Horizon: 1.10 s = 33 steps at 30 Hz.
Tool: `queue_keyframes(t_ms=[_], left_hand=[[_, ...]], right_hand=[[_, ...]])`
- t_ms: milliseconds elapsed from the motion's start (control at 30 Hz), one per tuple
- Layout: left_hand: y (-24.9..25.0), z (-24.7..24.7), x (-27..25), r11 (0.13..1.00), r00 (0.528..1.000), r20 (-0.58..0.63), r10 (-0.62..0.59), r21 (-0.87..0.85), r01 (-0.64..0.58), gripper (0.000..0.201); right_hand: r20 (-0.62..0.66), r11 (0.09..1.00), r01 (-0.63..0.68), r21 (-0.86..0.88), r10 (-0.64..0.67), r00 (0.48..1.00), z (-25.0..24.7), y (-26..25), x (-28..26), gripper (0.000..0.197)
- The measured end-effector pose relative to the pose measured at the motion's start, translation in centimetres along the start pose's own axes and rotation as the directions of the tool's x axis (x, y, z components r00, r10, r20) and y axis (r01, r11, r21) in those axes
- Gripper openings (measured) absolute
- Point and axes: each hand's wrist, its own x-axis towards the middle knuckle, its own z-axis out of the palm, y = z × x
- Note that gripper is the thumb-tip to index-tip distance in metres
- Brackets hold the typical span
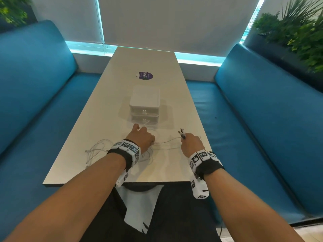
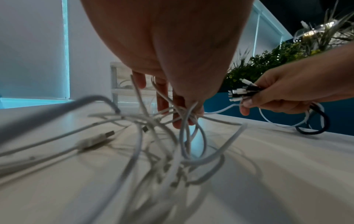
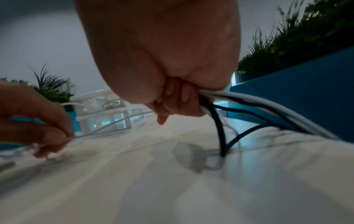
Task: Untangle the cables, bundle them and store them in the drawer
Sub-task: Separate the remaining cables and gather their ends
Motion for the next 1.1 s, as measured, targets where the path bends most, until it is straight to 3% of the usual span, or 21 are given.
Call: queue_keyframes(t_ms=[167,300,533,733,833,967,1100], left_hand=[[2.1,-0.6,0.9,1.0,1.0,0.011,0.011,-0.002,-0.011,0.026],[3.1,-1.0,1.0,1.0,1.0,-0.009,-0.009,0.002,0.009,0.025],[1.9,-1.3,0.6,0.989,0.988,-0.034,-0.149,0.008,0.15,0.022],[1.1,-1.5,0.6,0.935,0.935,-0.039,-0.351,-0.059,0.349,0.008],[1.1,-1.1,0.9,0.944,0.944,-0.052,-0.327,-0.06,0.324,0.015],[2.2,-0.5,1.5,0.98,0.971,-0.133,-0.196,-0.06,0.19,0.014],[3.0,0.3,2.4,0.961,0.976,-0.15,-0.154,-0.254,0.113,0.018]], right_hand=[[-0.102,0.986,0.115,0.119,-0.103,0.99,0.7,-2.4,-0.4,0.029],[-0.091,0.959,0.257,0.119,-0.247,0.965,1.3,-2.9,-1.4,0.032],[-0.05,0.999,0.032,-0.03,-0.033,0.998,-0.2,-1.6,-0.8,0.029],[-0.069,0.983,0.163,0.088,-0.157,0.985,0.0,-2.1,-1.0,0.031],[-0.046,0.962,0.227,0.148,-0.223,0.974,0.1,-2.2,-1.3,0.032],[0.02,0.946,0.277,0.166,-0.284,0.958,0.4,-2.8,-1.4,0.034],[0.06,0.953,0.245,0.178,-0.259,0.964,1.0,-3.1,-1.5,0.041]])
